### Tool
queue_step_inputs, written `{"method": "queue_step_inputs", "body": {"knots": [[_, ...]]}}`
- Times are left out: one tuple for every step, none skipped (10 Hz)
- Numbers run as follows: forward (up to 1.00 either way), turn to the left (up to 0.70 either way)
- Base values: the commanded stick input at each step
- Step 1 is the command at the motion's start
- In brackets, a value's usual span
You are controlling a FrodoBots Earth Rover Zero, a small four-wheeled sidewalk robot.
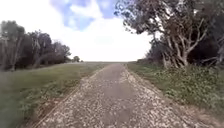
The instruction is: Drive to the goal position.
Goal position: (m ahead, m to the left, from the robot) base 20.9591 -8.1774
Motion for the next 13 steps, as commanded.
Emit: {"method": "queue_step_inputs", "body": {"knots": [[0.85,-0.02],[0.85,-0.02],[0.85,-0.02],[0.85,-0.02],[0.85,-0.02],[0.85,-0.02],[0.85,-0.02],[0.85,-0.02],[0.85,-0.02],[0.85,-0.02],[0.85,-0.02],[0.85,-0.02],[0.85,-0.02]]}}
